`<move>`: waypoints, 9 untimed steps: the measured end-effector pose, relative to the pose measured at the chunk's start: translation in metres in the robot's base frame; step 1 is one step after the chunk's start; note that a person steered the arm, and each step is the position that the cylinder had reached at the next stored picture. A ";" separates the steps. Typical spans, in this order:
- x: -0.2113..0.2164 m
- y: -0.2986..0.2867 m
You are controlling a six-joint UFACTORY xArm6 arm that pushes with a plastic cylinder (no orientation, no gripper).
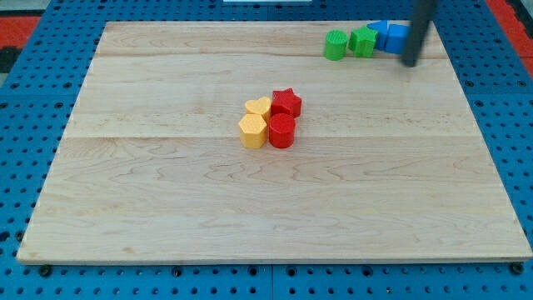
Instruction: Push blue triangle closer to the green circle and green star
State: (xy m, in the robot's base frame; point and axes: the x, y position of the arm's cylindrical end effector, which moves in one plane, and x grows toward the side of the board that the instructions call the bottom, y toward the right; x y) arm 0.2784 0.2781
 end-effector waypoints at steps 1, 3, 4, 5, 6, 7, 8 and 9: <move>-0.052 0.018; -0.028 -0.093; -0.040 -0.074; -0.087 -0.049; -0.087 -0.061; -0.086 -0.101; -0.086 -0.132; -0.076 -0.134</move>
State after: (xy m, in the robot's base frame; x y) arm 0.2022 0.1438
